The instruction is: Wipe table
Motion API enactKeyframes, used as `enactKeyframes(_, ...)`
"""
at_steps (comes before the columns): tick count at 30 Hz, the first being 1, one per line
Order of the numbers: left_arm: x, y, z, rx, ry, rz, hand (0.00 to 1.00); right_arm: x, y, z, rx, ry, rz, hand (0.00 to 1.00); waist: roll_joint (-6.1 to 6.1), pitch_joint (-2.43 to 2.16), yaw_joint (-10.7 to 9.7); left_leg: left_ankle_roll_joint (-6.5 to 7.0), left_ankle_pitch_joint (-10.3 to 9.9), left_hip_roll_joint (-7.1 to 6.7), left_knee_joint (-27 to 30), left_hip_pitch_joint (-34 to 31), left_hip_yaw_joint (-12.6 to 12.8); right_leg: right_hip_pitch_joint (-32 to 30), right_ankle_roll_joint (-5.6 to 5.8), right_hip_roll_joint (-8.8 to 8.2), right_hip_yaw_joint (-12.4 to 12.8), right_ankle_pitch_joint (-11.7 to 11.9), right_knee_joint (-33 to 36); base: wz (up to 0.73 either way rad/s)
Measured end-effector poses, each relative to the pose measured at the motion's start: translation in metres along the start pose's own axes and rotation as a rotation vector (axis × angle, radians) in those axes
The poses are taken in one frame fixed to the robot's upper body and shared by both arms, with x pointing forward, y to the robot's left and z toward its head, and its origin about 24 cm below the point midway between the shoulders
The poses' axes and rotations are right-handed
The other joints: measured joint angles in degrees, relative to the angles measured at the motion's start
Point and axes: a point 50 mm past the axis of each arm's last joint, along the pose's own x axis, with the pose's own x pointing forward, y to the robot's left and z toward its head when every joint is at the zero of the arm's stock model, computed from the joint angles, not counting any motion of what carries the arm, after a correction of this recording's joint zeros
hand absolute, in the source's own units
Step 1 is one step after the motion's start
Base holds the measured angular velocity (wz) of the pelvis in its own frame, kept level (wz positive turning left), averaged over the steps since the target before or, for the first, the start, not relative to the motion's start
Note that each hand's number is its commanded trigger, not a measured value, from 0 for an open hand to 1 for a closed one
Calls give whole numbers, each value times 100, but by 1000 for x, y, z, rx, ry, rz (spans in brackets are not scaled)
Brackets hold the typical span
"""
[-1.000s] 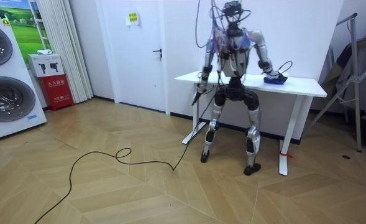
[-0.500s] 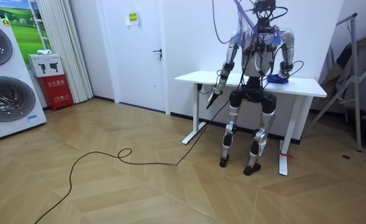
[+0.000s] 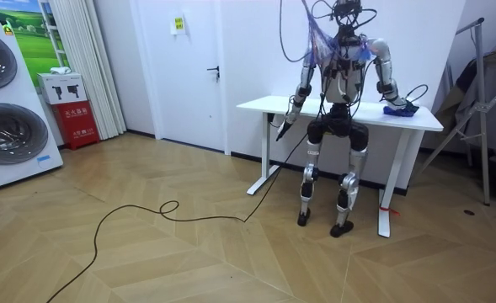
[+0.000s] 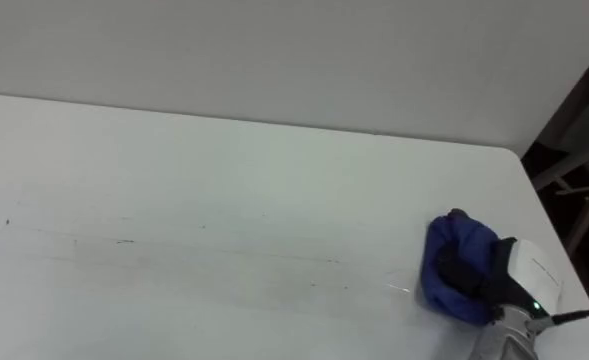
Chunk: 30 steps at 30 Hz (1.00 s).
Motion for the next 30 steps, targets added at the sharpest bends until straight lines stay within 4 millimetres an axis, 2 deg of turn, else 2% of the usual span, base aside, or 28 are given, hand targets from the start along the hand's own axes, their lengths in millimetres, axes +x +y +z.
enactKeyframes(1, 0, -3, 3, 8, -4, -10, 0, 1, 1, 21, -31, -72, 26, 100, -10, 12, 92, -7, 12, 2, -25, -20, -7, -48, -26, 11, 2, 21, -3, -45)
enactKeyframes(2, 1, -8, 10, 19, -15, -25, 0, -1, 5, 70, -79, -235, 70, 100, -29, 72, 202, -28, 38, 25, -63, -44, -19, -100, -68, 54, 21, 51, -27, -12)
enactKeyframes(3, 1, -13, 16, 31, -28, -41, 0, -6, 5, 118, -121, -393, 97, 100, -43, 114, 316, -60, 70, 40, -86, -114, -56, -163, -91, 90, 21, 48, -22, 7)
enactKeyframes(4, 1, -17, 19, 35, -31, -50, 0, -10, 5, 142, -133, -467, 106, 100, -49, 122, 393, -72, 90, 43, -105, -147, -97, -188, -103, 105, 14, 37, -26, 34)
enactKeyframes(5, 1, -23, 25, 37, -34, -69, 0, -18, 2, 183, -136, -581, 115, 100, -57, 148, 505, -90, 103, 46, -109, -183, -207, -187, -111, 121, -75, 27, -80, 52)
enactKeyframes(6, 0, -27, 28, 53, -39, -82, 0, -25, -4, 211, -144, -668, 106, 100, -59, 163, 715, -106, 127, 37, -117, -225, -344, -184, -107, 133, -195, 25, -175, 55)
enactKeyframes(7, 0, -27, 27, 58, -37, -83, 0, -28, -6, 221, -145, -699, 103, 100, -76, 156, 819, -109, 145, 31, -127, -252, -400, -165, -100, 136, -258, 21, -226, 51)
enactKeyframes(8, 0, -27, 25, 66, -27, -82, 0, -30, -11, 233, -152, -751, 94, 100, -90, 188, 987, -108, 145, 19, -123, -316, -482, -176, -95, 133, -329, 19, -252, 43)
enactKeyframes(9, -1, -26, 19, 66, -6, -81, 0, -30, -13, 234, -153, -763, 87, 100, -99, 196, 1029, -84, 162, -24, -117, -392, -574, -167, -69, 95, -383, 10, -253, 40)
enactKeyframes(10, -2, -26, 14, 68, 4, -81, 0, -29, -11, 230, -156, -754, 93, 100, -86, 205, 1027, -65, 174, -52, -117, -410, -623, -161, -54, 70, -429, 16, -253, 41)
enactKeyframes(11, -3, -26, 7, 72, 19, -82, 0, -25, -4, 215, -167, -714, 106, 100, -63, 221, 1008, -30, 195, -112, -116, -412, -697, -104, -15, 20, -472, 35, -272, 47)
enactKeyframes(12, -3, -25, 2, 74, 31, -76, 0, -22, 10, 187, -191, -647, 149, 100, -68, 217, 929, 4, 208, -178, -116, -395, -811, -6, 49, -35, -569, 35, -302, 52)
enactKeyframes(13, -3, -24, 0, 71, 37, -73, 0, -21, 19, 169, -205, -604, 182, 100, -62, 221, 884, 27, 201, -195, -121, -366, -841, 23, 64, -51, -609, 40, -312, 48)
enactKeyframes(14, -4, -21, -4, 66, 41, -63, 0, -24, 28, 139, -109, -537, 204, 100, -65, 219, 840, 65, 189, -252, -113, -361, -875, 55, 132, -102, -584, 7, -303, 27)
enactKeyframes(15, -5, -17, -12, 49, 53, -48, 0, -30, 33, 122, -79, -518, 196, 100, -39, 221, 685, 104, 160, -275, -85, -355, -881, 133, 158, -124, -583, 16, -302, 13)
enactKeyframes(17, -6, -10, -18, 37, 57, -18, 0, -34, 36, 100, -60, -497, 170, 100, -22, 215, 465, 127, 63, -284, 18, -369, -885, 206, 183, -130, -590, 18, -312, 0)
enactKeyframes(20, -5, -1, -19, 25, 56, 25, 0, -39, 36, 62, -28, -414, 117, 100, 33, 163, 232, 151, 13, -306, 86, -285, -876, 311, 213, -144, -573, 18, -321, -2)
enactKeyframes(21, -6, 0, -20, 23, 52, 38, 0, -42, 35, 47, -27, -383, 98, 100, 76, 109, 156, 162, 9, -321, 81, -232, -860, 323, 230, -157, -545, 9, -318, -10)
enactKeyframes(23, -7, 3, -19, 19, 37, 56, 0, -43, 33, 31, -20, -342, 76, 100, 147, 60, 103, 165, 10, -328, 50, -162, -820, 373, 238, -158, -462, 13, -314, -17)
enactKeyframes(24, -6, 5, -17, 32, 24, 69, 0, -41, 32, 24, -15, -321, 68, 100, 166, 48, 8, 166, 10, -331, 52, -124, -826, 403, 240, -159, -464, 14, -315, -10)
enactKeyframes(26, -7, 6, -15, 34, 9, 81, 0, -39, 33, 20, -16, -299, 69, 100, 182, 33, -51, 165, 9, -326, 51, -48, -816, 455, 242, -155, -446, 11, -317, -2)
enactKeyframes(30, -8, -8, -3, 60, -37, 38, 0, -34, 36, 32, -5, -309, 92, 100, 187, 32, -13, 163, 8, -311, 19, 37, -770, 487, 240, -140, -357, 12, -313, -6)
